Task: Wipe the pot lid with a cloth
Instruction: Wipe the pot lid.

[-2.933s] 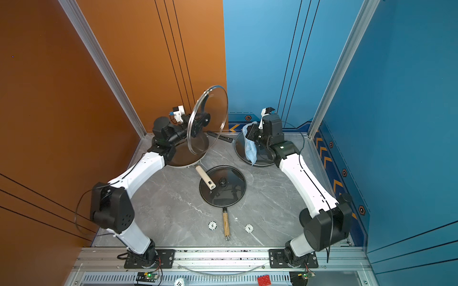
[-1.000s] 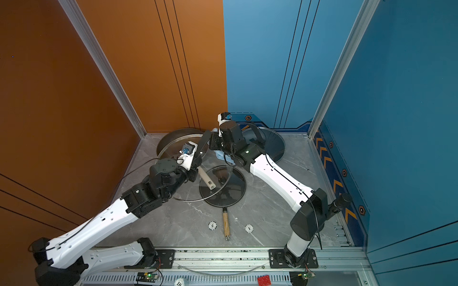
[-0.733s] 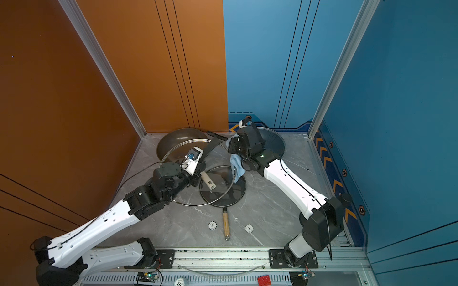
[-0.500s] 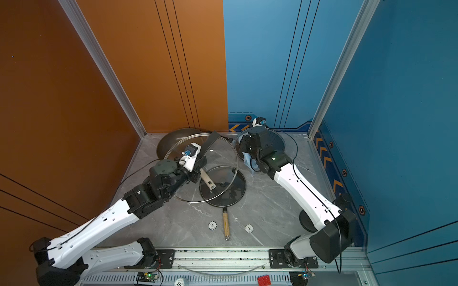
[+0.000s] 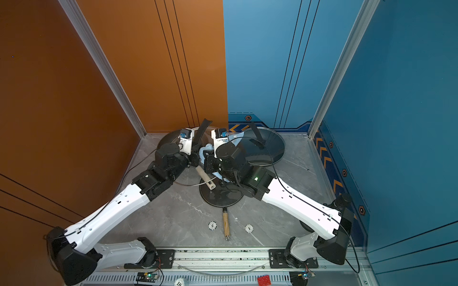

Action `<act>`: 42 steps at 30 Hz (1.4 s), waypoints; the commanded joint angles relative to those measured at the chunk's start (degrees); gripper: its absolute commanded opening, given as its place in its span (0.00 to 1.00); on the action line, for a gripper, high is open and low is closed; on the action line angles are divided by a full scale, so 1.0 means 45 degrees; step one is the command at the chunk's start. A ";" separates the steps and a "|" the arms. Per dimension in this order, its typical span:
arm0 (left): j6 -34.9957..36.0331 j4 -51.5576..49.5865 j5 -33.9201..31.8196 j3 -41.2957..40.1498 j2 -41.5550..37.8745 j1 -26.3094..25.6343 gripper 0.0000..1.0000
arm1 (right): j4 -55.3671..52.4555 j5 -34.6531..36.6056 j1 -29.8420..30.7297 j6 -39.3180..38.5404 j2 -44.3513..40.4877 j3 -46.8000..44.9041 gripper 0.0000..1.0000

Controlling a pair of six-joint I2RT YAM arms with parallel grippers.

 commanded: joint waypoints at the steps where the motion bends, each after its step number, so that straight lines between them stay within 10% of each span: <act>1: -0.0769 0.2368 0.0196 0.1139 -0.0397 0.0346 0.00 | -0.0243 0.0387 0.0166 0.0177 0.0294 -0.0511 0.05; 42: -0.4532 0.3218 -0.1069 0.1499 -0.0319 -0.1756 0.00 | 0.1811 -0.1383 0.0712 -0.0308 -0.1605 -0.5382 0.05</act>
